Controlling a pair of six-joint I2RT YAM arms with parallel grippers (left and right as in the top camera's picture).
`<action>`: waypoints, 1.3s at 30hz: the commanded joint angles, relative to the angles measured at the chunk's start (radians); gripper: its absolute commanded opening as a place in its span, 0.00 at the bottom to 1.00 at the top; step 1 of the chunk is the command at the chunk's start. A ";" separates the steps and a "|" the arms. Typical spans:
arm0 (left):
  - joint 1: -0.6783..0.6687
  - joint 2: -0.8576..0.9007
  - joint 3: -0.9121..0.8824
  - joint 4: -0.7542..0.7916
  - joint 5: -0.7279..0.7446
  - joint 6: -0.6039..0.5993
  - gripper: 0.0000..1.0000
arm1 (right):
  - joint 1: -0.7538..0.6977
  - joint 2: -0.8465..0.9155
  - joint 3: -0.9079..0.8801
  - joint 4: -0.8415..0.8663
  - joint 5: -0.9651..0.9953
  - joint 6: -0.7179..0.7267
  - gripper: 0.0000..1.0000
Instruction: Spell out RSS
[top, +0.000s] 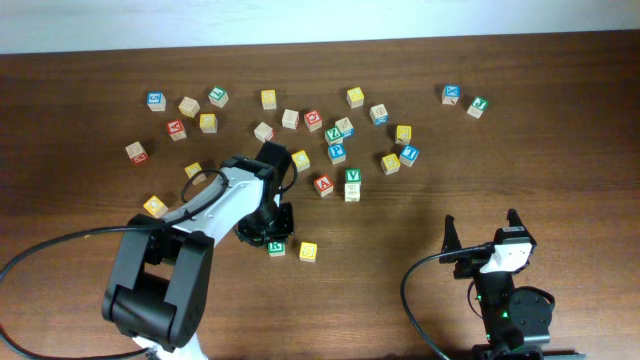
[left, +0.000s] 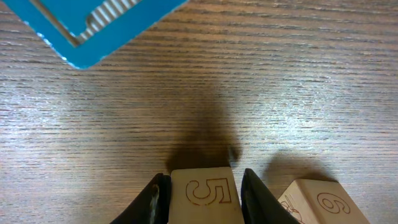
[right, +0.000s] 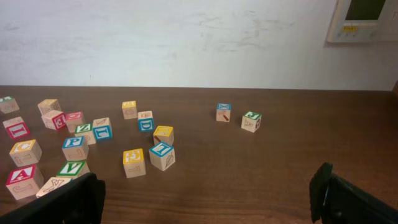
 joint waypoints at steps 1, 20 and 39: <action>0.004 -0.006 -0.008 0.011 0.011 0.035 0.29 | -0.006 -0.006 -0.005 -0.005 0.009 -0.007 0.98; 0.004 -0.006 0.138 -0.128 0.010 0.050 0.57 | -0.006 -0.006 -0.005 -0.005 0.008 -0.007 0.98; -0.267 -0.029 0.156 -0.192 -0.117 -0.040 0.60 | -0.006 -0.006 -0.005 -0.005 0.009 -0.007 0.98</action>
